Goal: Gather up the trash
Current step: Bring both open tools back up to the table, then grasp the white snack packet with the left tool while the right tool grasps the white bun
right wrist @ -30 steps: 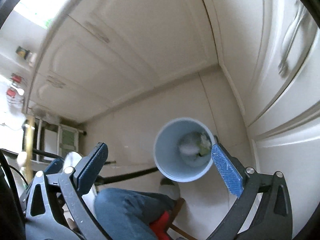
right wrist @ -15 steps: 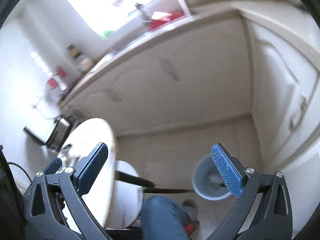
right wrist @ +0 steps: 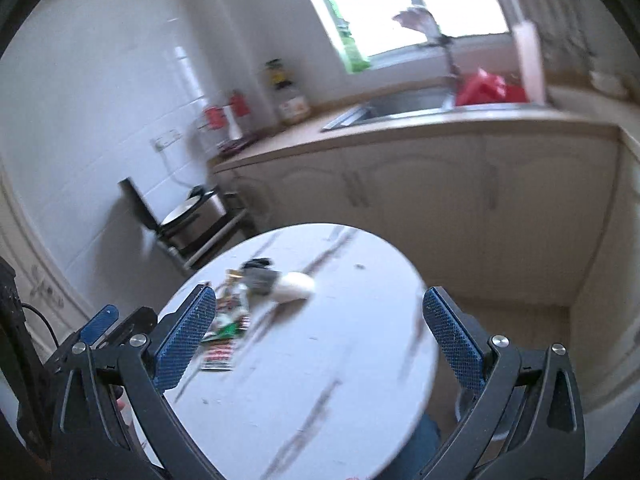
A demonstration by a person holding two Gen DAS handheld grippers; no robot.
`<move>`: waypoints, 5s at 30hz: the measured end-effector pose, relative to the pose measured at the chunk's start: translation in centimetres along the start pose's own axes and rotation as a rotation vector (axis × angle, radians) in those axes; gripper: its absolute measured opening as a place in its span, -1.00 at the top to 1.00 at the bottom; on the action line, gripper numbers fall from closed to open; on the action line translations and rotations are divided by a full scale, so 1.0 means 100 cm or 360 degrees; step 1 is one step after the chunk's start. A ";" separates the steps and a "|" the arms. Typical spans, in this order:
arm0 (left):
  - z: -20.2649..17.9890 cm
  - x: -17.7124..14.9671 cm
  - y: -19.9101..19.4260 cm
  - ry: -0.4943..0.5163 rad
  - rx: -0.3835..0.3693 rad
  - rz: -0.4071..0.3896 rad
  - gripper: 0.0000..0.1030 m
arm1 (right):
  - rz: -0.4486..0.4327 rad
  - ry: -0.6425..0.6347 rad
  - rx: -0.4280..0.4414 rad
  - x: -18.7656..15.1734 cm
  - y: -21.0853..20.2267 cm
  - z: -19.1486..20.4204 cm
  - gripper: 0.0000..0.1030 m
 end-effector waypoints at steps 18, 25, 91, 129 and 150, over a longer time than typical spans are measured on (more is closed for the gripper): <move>0.066 -0.019 -0.040 -0.0181 0.0220 -0.0005 -0.99 | 0.0076 -0.0415 0.0115 -0.023 0.034 0.108 -1.00; 0.071 -0.015 -0.020 -0.0157 0.0220 0.0046 -0.99 | 0.0115 -0.0400 0.0081 -0.024 0.045 0.098 -1.00; 0.025 -0.006 0.308 0.0705 -0.0401 0.0726 -0.37 | 0.0727 -0.0274 -0.0045 -0.051 0.241 -0.005 -0.06; 0.039 -0.020 0.246 0.0446 -0.0368 0.0644 0.08 | 0.0663 -0.0259 0.0049 -0.059 0.183 0.003 0.00; -0.036 0.009 0.146 0.0439 -0.0593 0.0406 0.07 | 0.0435 -0.0172 -0.0024 -0.036 0.094 -0.034 0.00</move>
Point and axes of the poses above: each gripper's, at about its wrist camera, not at the fingertips, and y roughly the way its jaws point, z to its left, x to its top, the point moved 2 cm from there along y, roughly the way its jaws point, and after that the axes turned 8 degrees about x, right-handed, at the moved point
